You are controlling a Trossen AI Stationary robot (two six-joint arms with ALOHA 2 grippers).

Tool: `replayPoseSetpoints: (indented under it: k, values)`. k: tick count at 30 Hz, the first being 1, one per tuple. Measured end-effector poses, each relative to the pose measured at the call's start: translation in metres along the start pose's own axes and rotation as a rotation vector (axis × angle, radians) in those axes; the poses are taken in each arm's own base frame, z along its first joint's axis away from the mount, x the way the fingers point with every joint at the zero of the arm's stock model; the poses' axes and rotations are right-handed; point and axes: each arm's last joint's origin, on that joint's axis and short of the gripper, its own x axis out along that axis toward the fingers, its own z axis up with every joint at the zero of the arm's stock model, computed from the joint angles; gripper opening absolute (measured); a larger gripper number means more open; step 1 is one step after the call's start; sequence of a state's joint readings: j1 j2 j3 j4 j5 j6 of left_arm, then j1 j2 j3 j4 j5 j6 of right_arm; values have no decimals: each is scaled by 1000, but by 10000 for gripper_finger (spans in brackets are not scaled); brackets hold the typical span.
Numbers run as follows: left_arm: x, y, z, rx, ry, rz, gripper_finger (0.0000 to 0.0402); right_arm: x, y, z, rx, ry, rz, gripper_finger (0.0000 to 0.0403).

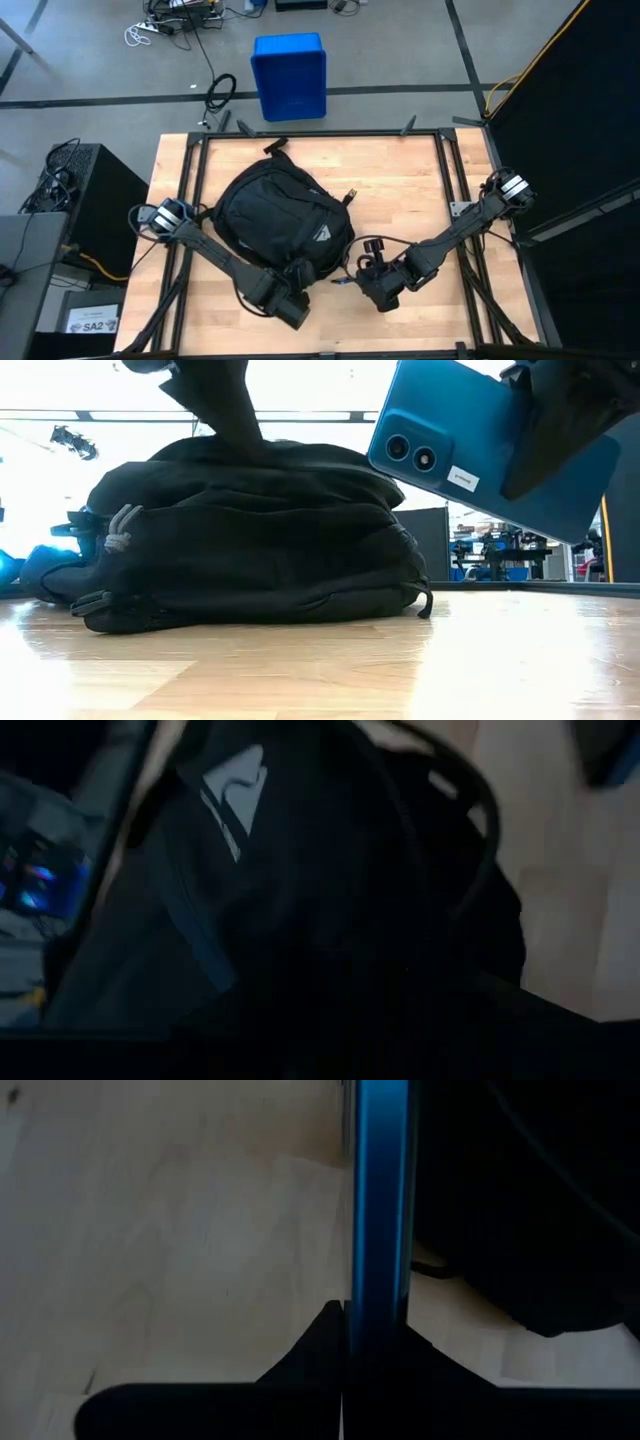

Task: Unpack backpack
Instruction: Put the blue cellphone into the black backpack

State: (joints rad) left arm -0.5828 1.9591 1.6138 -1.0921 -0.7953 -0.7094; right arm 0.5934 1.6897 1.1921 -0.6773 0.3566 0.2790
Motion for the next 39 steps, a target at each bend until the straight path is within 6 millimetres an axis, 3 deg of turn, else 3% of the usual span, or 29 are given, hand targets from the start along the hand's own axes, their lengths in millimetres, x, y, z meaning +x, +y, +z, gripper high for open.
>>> replayPoseSetpoints:
  k: [6,8,11,15,22,28,33,39]
  values:
    - [13,13,5,-16,46,41,162,0,-1,0,-2,-5,-26,0]
    - [16,16,6,-27,56,50,125,0,-1,0,-3,-8,-36,0]
    - [20,20,6,-30,73,67,31,-1,-1,0,-6,-10,-43,0]
    - [17,22,8,-16,73,83,4,-5,-4,6,-31,-44,-110,0]
    - [-16,34,34,-19,-35,124,1,-20,-7,31,-195,-214,-377,0]
    - [-56,51,53,-24,-125,157,0,-25,-1,44,-396,-295,-431,0]
    - [-76,54,60,-14,-185,142,0,-2,-12,53,-520,-247,-481,0]
    - [-81,52,58,-1,-194,133,0,43,-43,60,-536,-153,-533,0]
